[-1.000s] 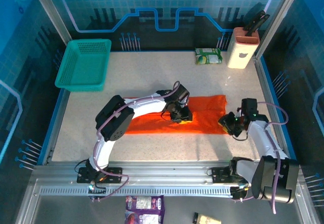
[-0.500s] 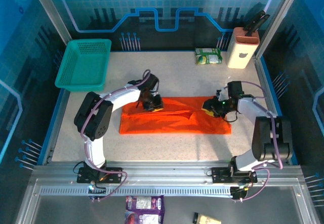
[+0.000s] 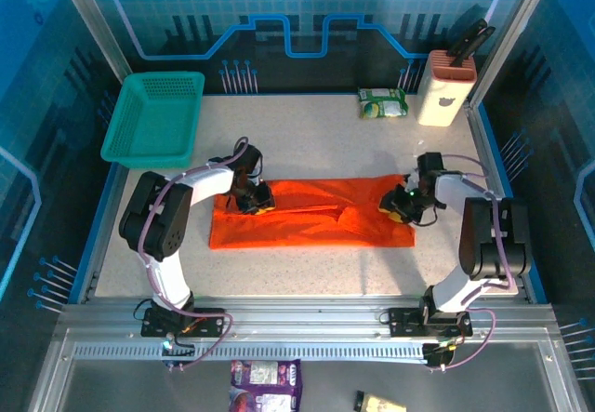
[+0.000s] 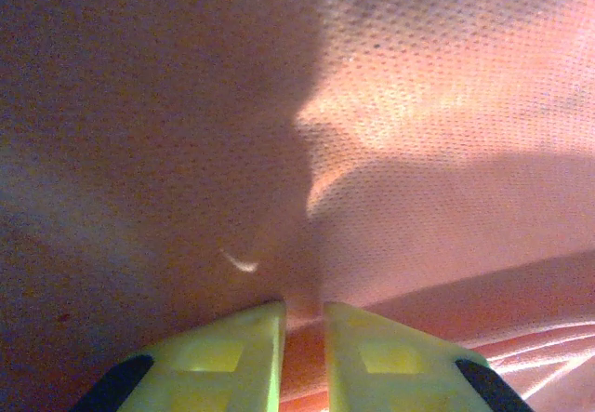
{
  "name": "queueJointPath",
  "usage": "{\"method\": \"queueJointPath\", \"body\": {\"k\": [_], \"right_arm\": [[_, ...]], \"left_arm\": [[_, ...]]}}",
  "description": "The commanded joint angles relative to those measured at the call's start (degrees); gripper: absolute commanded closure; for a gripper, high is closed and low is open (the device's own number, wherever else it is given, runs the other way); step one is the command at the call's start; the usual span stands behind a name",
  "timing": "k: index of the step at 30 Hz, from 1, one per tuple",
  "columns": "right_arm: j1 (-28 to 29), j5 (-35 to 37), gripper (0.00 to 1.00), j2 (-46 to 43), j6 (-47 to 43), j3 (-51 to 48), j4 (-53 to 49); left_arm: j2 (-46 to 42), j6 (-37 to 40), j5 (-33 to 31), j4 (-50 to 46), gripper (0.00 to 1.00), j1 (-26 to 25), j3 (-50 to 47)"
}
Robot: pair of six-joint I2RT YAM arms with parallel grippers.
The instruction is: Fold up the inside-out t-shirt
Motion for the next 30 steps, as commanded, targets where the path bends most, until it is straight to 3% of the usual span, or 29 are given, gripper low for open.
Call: {"method": "queueJointPath", "body": {"k": [1, 6, 13, 16, 21, 30], "right_arm": [[6.56, -2.39, 0.62, -3.18, 2.91, 4.83, -0.62], [14.78, -7.02, 0.63, 1.77, 8.02, 9.12, 3.77], [17.47, -13.57, 0.65, 10.68, 11.99, 5.70, 12.62], [16.67, -11.18, 0.65, 13.57, 10.65, 4.42, 11.92], [14.95, -0.65, 0.65, 14.35, 5.05, 5.63, 5.17], [14.15, 0.80, 0.65, 15.66, 2.08, 9.39, 2.59]], "left_arm": [[-2.27, -0.29, 0.97, -0.70, 0.79, 0.33, -0.56], [-4.03, -0.03, 0.38, -2.14, 0.78, 0.41, 0.74], [-4.85, 1.00, -0.44, -3.79, 0.77, 0.76, 1.50], [-6.05, 2.48, -1.84, -6.06, 0.76, 1.99, 1.96], [-7.63, 6.01, -3.72, -9.49, 0.76, 5.38, 1.01], [-6.06, 8.60, -4.09, -8.66, 0.84, 7.62, -5.12]]}}
